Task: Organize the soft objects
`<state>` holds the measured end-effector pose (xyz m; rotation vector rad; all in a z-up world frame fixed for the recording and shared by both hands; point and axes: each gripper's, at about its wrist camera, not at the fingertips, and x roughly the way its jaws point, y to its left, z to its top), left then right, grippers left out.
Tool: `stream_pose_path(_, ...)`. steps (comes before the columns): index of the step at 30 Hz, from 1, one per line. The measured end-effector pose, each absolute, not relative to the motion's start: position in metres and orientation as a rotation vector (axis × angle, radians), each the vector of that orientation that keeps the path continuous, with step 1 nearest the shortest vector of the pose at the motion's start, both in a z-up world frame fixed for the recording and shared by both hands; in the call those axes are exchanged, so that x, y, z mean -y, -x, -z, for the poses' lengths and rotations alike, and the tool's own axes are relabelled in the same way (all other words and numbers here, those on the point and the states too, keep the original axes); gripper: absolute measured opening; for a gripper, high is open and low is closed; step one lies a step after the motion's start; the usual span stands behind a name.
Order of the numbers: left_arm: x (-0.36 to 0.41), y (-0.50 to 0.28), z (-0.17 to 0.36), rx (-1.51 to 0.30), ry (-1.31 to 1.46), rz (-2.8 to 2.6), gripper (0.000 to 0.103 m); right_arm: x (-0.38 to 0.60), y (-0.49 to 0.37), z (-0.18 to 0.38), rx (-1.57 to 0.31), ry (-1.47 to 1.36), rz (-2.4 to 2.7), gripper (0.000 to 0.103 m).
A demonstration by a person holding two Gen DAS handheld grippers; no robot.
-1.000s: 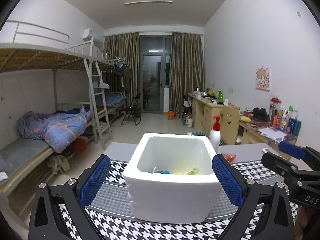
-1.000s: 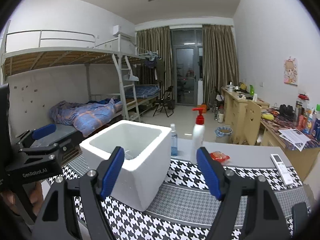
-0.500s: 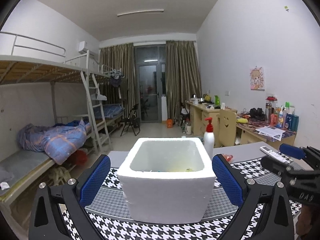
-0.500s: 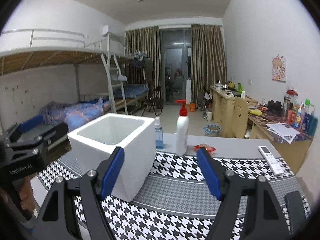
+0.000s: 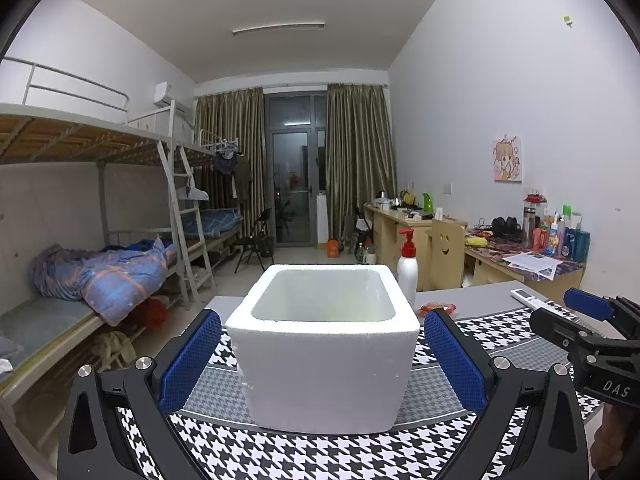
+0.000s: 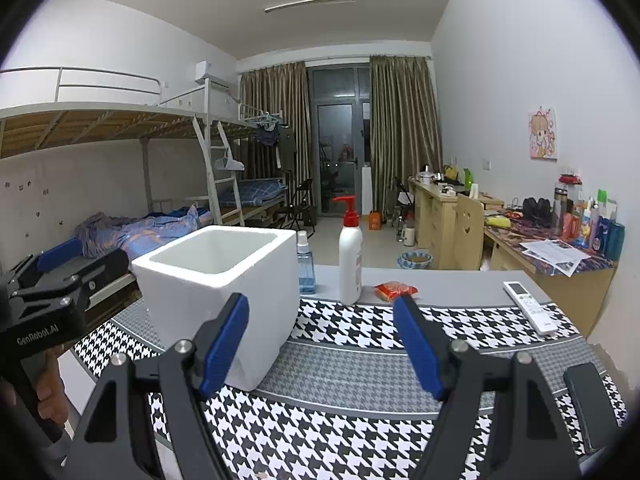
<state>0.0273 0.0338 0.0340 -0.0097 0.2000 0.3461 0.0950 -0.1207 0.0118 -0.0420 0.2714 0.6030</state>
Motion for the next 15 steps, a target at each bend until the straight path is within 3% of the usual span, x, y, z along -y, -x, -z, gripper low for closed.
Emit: stream_pose_path(15, -0.024, -0.009, -0.023, -0.2, 0.009, -0.313, 0.102, 0.127, -0.066, 0.0, -0.223, 0.068, -0.559, 0.079)
